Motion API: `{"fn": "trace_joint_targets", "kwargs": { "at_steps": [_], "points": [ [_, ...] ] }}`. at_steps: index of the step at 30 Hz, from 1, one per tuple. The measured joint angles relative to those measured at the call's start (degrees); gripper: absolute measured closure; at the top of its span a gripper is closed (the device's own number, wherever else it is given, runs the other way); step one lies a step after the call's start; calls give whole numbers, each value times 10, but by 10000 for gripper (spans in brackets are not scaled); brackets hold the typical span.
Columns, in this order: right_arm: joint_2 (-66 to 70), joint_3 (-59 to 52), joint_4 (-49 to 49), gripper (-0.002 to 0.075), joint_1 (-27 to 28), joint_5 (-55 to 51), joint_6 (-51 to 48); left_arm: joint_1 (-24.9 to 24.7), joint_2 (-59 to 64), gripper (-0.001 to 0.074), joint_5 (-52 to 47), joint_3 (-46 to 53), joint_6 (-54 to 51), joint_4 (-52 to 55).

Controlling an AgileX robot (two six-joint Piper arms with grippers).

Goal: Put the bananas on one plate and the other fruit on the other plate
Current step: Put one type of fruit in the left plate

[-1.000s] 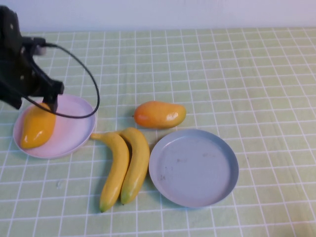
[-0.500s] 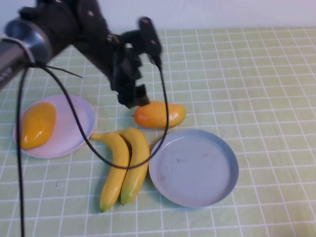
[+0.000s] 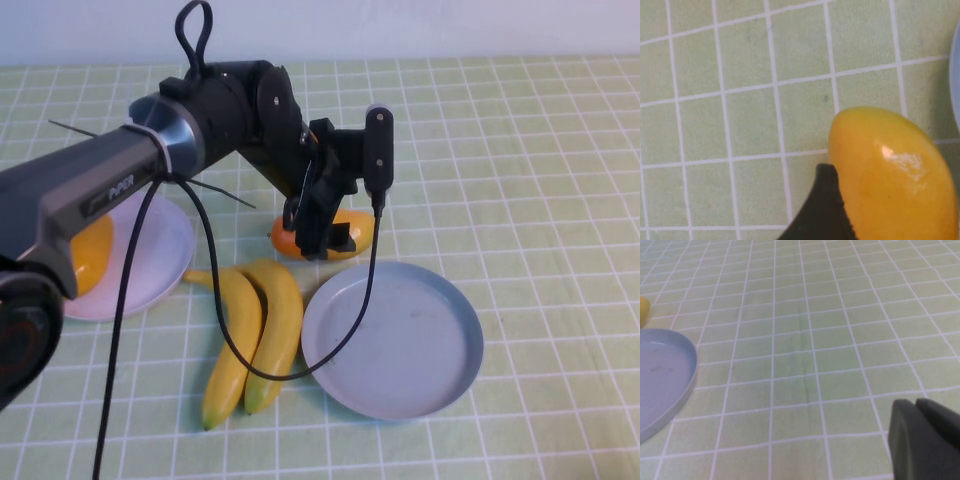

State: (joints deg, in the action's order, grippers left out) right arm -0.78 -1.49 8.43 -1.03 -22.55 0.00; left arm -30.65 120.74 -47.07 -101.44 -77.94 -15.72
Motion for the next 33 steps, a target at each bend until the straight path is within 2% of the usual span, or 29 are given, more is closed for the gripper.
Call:
{"fn": "trace_joint_targets", "kwargs": {
  "at_steps": [21,25,33],
  "points": [
    [0,0,0,744,0,0,0,35,42,185,43,0,-3,-4],
    [0,0,0,744,0,0,0,35,45,219,42,-4,0,-6],
    [0,0,0,744,0,0,0,36,42,221,34,-6,21,-7]
  ]
}}
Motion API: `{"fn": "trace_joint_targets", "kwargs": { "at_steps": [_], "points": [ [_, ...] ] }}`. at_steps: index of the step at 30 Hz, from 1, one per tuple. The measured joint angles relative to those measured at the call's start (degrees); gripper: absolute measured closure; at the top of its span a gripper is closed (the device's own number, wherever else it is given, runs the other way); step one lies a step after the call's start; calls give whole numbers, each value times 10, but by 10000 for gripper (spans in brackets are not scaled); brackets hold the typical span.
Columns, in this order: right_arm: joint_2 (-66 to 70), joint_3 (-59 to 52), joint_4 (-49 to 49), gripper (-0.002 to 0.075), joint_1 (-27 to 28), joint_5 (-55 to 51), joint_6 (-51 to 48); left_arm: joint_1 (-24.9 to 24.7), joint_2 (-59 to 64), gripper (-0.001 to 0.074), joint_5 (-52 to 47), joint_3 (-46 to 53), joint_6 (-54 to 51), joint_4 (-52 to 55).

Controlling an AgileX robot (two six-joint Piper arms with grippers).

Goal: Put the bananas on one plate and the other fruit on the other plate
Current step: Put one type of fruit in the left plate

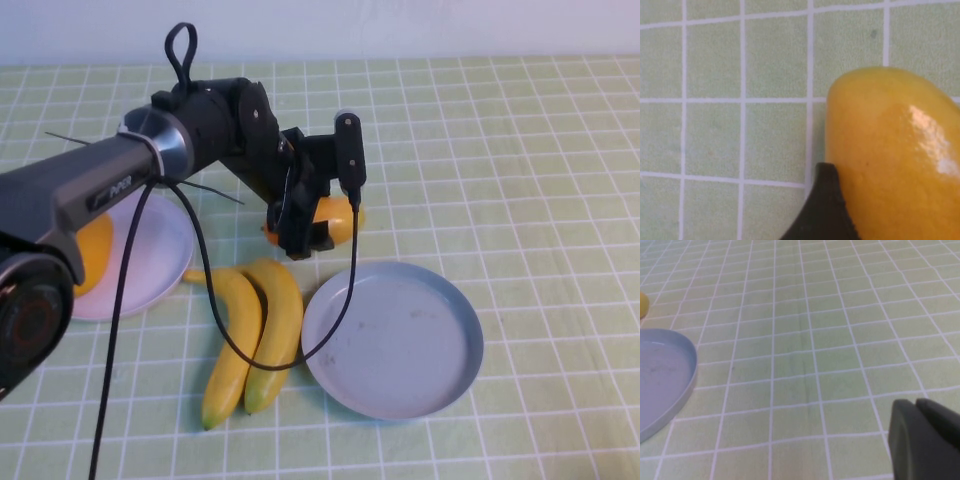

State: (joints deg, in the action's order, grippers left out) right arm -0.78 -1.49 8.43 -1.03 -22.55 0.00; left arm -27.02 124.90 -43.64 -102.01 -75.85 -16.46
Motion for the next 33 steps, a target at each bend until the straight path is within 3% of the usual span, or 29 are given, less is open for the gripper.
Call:
{"fn": "trace_joint_targets", "kwargs": {
  "at_steps": [5,8,16,23,28,33],
  "points": [
    [0,0,0,744,0,0,0,0,-43,221,-18,4,123,-4],
    [0,0,0,744,0,0,0,0,-93,222,-42,4,272,10],
    [0,0,0,744,0,0,0,4,-160,222,-165,4,569,143],
    [0,0,0,744,0,0,0,62,-160,222,-236,24,661,176],
    [0,0,0,744,0,0,0,133,-160,223,-222,60,676,177],
    [0,0,0,744,0,0,0,164,-140,223,-208,73,682,177]
  ]
}}
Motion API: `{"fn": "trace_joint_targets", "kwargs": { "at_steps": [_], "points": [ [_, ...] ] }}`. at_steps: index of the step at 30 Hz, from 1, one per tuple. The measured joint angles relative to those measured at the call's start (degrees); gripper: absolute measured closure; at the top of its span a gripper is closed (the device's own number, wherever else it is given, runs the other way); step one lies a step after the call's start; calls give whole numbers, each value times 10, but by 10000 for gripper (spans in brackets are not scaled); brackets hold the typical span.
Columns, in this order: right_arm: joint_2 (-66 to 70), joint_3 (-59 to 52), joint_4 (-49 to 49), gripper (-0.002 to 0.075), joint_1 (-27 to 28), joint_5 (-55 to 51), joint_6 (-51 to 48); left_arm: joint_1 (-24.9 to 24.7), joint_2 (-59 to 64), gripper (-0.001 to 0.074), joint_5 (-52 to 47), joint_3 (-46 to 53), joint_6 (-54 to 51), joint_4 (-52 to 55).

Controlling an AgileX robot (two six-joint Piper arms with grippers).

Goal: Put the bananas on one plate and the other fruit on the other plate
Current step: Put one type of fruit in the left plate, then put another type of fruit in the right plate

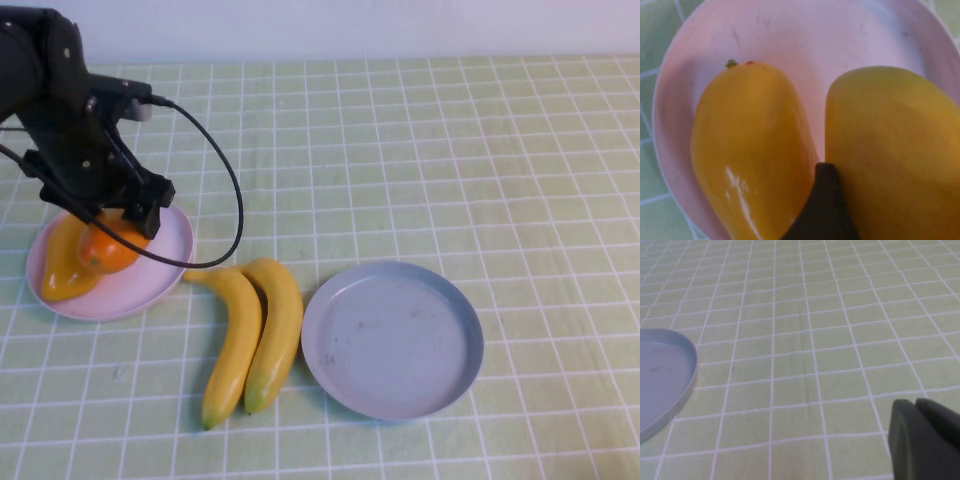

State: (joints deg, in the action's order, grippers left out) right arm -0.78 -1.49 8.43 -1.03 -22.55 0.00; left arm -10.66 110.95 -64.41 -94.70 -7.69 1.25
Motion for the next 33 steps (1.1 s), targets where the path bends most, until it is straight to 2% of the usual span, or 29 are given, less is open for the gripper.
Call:
{"fn": "trace_joint_targets", "kwargs": {
  "at_steps": [11,18,23,25,27,29,30,33],
  "points": [
    [0,0,0,744,0,0,0,0,51,222,17,0,7,-1],
    [0,0,0,744,0,0,0,0,51,123,-18,-31,27,-1],
    [0,0,0,744,0,0,0,0,51,124,-52,-86,43,-3],
    [0,0,0,744,0,0,0,0,48,188,-53,-106,46,-7],
    [0,0,0,744,0,0,0,0,39,296,-54,-111,46,-12],
    [0,0,0,744,0,0,0,0,19,504,-58,-112,39,-19],
    [0,0,0,744,0,0,0,0,6,584,-58,-112,35,-21],
    [0,0,0,744,0,0,0,0,-43,692,-61,-107,31,-24]
  ]
}}
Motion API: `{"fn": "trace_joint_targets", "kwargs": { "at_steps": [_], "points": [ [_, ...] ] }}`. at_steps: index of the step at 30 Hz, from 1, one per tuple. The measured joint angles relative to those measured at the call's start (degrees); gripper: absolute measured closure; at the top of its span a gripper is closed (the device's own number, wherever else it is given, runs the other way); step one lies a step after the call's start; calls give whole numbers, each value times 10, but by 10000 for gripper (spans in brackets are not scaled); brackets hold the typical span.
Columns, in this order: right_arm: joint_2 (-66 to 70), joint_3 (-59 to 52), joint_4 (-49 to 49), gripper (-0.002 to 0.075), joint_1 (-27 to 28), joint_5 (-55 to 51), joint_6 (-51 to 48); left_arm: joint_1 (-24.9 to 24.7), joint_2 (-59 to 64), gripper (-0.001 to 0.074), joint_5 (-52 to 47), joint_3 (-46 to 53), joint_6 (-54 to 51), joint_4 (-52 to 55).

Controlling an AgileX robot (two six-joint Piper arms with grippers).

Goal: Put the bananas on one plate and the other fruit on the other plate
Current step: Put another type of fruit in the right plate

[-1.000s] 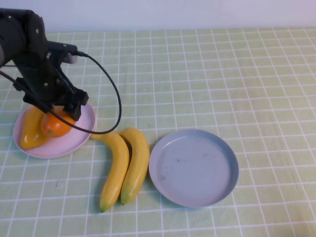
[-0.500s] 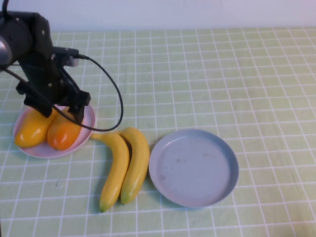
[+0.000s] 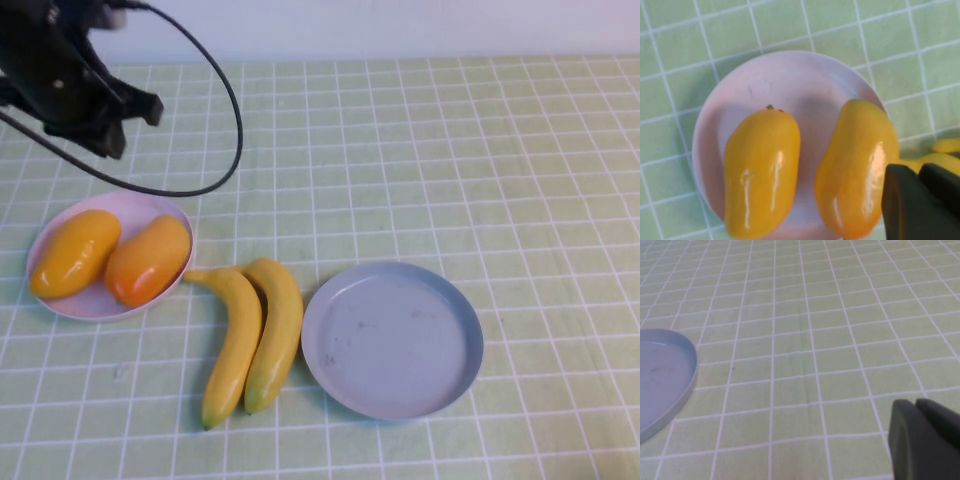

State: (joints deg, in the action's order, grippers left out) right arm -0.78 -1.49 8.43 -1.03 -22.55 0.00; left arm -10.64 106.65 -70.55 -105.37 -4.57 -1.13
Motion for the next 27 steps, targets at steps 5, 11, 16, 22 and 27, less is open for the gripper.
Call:
{"fn": "trace_joint_targets", "kwargs": {
  "at_steps": [5,11,16,22,27],
  "points": [
    [0,0,0,744,0,0,0,0,-109,726,0,53,-1,-2],
    [0,0,0,744,0,0,0,0,-279,731,79,212,18,-2],
    [0,0,0,744,0,0,0,0,-436,732,188,388,21,-4],
    [0,0,0,744,0,0,0,0,-633,731,328,582,23,-8],
    [0,0,0,744,0,0,0,0,-764,731,355,700,30,-5]
  ]
}}
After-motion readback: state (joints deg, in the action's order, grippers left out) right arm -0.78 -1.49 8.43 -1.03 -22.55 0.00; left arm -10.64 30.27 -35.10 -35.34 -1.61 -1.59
